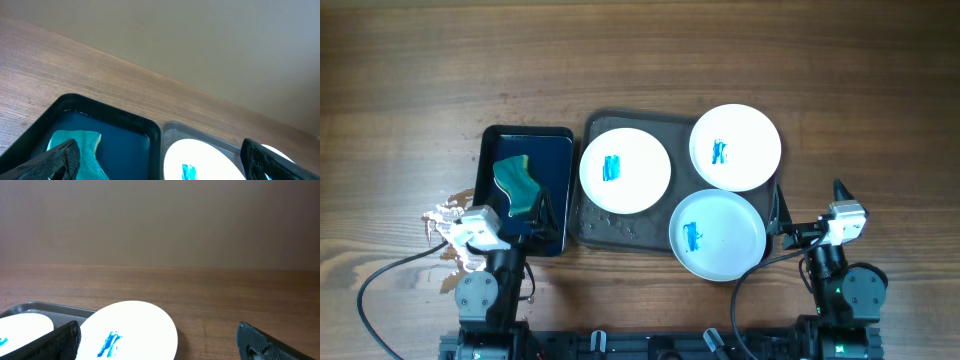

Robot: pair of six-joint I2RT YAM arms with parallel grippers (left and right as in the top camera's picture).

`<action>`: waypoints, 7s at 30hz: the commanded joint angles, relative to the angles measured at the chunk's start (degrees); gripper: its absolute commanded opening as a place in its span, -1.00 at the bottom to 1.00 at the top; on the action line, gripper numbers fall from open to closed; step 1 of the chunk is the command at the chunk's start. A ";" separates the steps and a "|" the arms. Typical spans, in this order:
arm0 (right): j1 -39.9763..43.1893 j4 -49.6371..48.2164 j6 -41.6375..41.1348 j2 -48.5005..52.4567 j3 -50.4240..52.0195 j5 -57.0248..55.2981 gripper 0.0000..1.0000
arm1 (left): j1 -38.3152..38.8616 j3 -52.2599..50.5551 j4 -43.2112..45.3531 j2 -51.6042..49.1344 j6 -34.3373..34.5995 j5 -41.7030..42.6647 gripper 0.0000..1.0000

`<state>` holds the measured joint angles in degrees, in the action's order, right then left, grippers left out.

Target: Clean dirty plates on tray and stack at the side

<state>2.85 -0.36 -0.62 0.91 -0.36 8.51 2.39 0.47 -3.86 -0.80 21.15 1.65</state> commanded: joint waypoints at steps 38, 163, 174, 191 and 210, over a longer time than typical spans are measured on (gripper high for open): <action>0.28 -0.15 -0.90 0.39 0.07 -0.59 0.99 | -0.37 67.43 -60.67 -71.36 -2.69 0.52 1.00; -28.35 40.94 -18.93 116.74 -74.20 15.89 -0.91 | -12.57 67.06 -45.07 -103.89 -1.44 11.02 -0.92; -28.35 41.77 -18.80 116.74 -74.20 15.91 -0.91 | -0.83 67.06 -49.37 -91.49 5.03 -9.49 -0.92; -28.35 43.06 -17.42 116.74 -74.20 15.91 -0.91 | 2.80 67.04 -48.17 -94.42 0.37 -4.59 0.21; -28.35 43.52 -17.42 116.74 -74.20 15.91 -0.91 | 0.70 67.43 -43.15 -107.60 -1.27 -0.42 -0.92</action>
<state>-25.19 42.52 -19.20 117.03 -74.74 25.71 3.36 67.05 -47.37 -108.01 20.21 1.28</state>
